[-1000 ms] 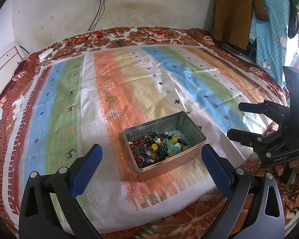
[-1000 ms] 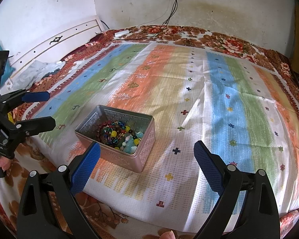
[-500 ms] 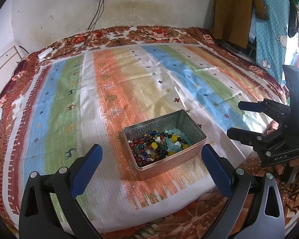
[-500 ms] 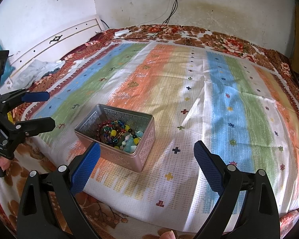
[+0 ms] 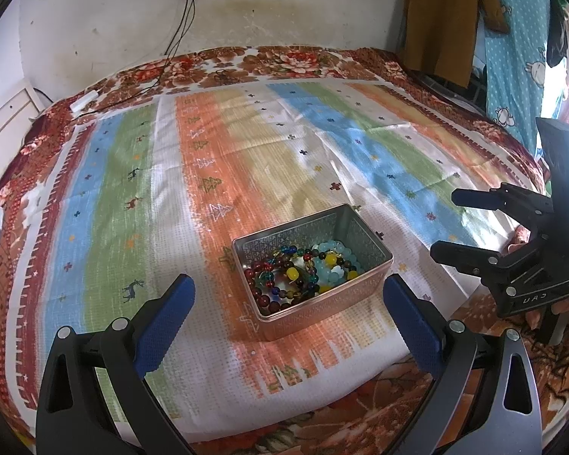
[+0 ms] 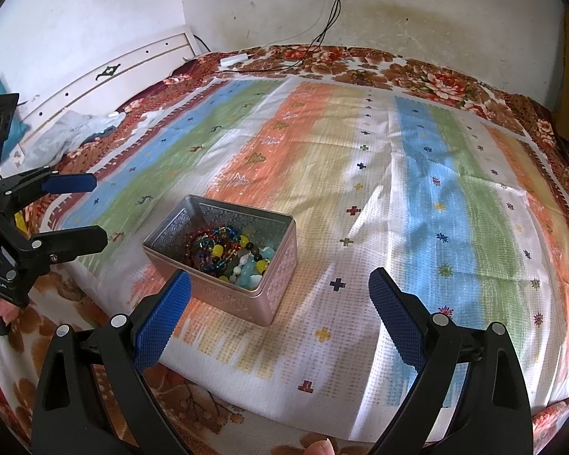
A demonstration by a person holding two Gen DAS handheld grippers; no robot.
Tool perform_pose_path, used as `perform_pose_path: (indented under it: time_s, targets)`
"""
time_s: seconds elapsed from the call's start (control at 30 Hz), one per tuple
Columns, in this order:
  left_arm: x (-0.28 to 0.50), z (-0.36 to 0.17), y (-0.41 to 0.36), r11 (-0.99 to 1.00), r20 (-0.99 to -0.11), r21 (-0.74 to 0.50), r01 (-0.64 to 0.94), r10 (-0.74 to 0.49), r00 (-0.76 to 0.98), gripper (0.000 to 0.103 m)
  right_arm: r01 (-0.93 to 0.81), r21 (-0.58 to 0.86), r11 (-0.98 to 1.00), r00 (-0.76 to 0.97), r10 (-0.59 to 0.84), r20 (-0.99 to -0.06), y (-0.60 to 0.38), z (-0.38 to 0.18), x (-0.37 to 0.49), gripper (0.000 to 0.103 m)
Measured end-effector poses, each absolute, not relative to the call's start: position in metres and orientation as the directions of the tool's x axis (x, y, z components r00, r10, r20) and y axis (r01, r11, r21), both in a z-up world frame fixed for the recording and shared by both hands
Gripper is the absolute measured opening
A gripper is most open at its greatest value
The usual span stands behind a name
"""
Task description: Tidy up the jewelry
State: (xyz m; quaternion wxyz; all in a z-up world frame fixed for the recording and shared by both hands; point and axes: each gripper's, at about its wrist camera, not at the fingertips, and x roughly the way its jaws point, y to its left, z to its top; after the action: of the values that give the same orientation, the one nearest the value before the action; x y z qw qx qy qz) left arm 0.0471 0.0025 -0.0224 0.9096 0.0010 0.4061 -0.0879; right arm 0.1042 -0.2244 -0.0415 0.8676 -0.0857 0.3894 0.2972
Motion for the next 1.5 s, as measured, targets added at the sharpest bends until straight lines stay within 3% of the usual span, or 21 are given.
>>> perform_pose_path:
  time_s: [1.5]
  targets:
    - [0.0443,-0.0224,0.0010,0.981,-0.733,-0.079,0.178,-0.178,0.656,0.097,-0.603,0.069,0.794,0.493,0.440,-0.750,-0.2193,-0.0467,0.1047,0.095]
